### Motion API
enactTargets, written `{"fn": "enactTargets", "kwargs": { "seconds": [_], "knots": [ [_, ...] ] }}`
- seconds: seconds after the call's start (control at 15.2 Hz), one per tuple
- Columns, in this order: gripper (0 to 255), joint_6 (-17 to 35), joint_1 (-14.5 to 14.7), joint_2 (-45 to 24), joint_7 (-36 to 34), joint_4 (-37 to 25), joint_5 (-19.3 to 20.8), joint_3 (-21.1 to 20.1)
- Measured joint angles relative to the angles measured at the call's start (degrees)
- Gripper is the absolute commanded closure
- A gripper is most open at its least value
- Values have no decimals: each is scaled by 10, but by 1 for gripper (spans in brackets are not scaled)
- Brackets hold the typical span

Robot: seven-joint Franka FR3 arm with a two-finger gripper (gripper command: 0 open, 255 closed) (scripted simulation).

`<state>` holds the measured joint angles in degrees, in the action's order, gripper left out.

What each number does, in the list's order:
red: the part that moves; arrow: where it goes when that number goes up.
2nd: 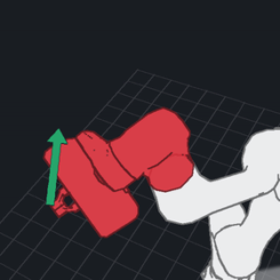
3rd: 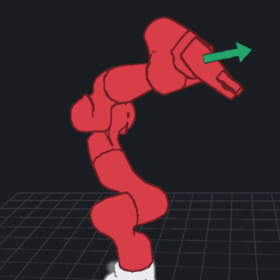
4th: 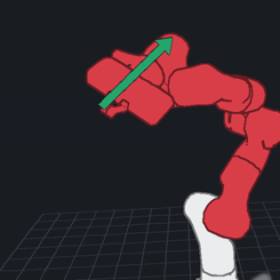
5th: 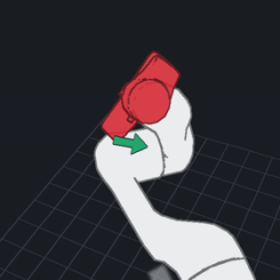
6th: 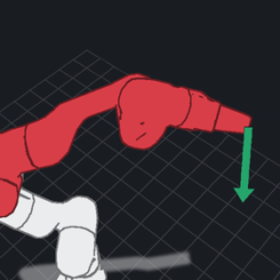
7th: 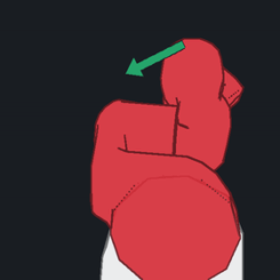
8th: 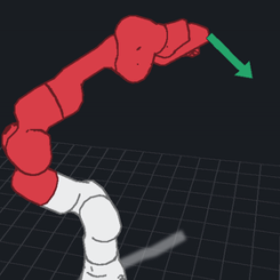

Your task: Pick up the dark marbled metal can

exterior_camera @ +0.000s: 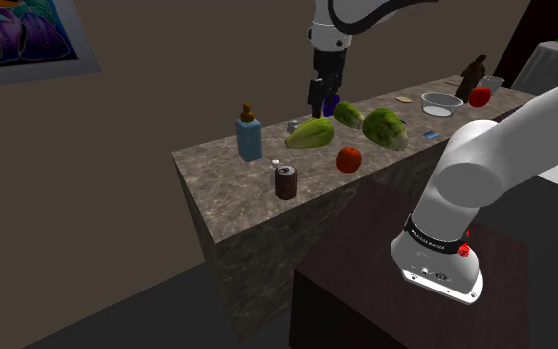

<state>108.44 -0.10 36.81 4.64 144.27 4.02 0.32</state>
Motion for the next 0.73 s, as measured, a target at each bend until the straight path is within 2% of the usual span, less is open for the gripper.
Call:
{"fn": "enactTargets", "kwargs": {
  "seconds": [0.2,0.73],
  "knots": [
    [0,61,5,-48,0,15,-6,0],
    [0,216,15,-222,15,2,-22,7]
  ]
}}
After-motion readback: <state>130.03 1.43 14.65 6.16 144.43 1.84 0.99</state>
